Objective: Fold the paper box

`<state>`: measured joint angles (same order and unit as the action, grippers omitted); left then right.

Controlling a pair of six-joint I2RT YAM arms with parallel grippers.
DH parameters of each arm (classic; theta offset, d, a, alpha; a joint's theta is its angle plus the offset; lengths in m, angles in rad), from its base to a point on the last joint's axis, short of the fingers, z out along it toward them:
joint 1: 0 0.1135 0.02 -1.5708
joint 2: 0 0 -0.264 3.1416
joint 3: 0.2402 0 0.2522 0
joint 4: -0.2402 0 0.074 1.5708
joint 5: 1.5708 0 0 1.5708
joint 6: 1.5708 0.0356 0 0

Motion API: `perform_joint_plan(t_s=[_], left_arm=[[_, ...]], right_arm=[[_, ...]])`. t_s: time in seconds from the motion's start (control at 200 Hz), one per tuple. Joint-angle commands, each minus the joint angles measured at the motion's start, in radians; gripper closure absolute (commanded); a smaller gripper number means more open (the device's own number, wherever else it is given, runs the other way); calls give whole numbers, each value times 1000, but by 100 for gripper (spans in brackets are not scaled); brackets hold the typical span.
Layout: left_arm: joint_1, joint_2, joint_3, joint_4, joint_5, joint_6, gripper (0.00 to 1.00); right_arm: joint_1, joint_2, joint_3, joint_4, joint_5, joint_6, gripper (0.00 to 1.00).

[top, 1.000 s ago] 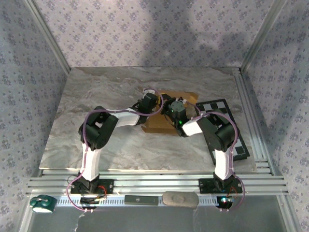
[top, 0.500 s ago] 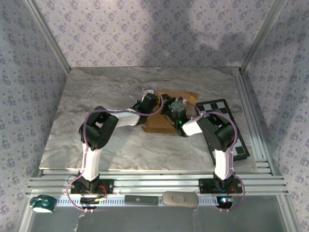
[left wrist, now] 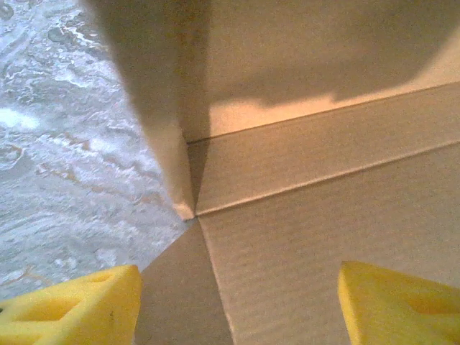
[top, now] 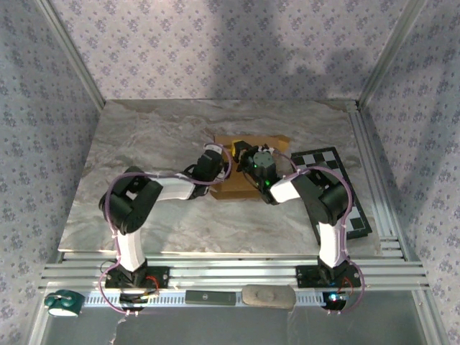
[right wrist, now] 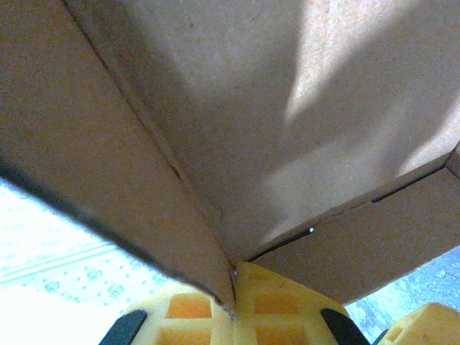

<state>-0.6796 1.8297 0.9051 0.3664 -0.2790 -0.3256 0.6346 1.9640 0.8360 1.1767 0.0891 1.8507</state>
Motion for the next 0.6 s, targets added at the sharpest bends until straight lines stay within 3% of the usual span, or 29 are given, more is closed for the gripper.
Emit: perform_joint_plan(t_s=[0.0,0.34,0.435,0.595], left_arm=[[27,-82,-35,20,49,-12,28],[67,-97,-44,47,37,-15,33],[72,-66,-2,49,3,-23,43],[66,-22,65,54,-7,-26,50]], right_arm=[[14,52,-20,-97,-28,0,100],[16,55,-16,-98,-19,3,100],[19,56,-16,-96,-19,7,100],[18,57,-13,-96,-19,8,100]])
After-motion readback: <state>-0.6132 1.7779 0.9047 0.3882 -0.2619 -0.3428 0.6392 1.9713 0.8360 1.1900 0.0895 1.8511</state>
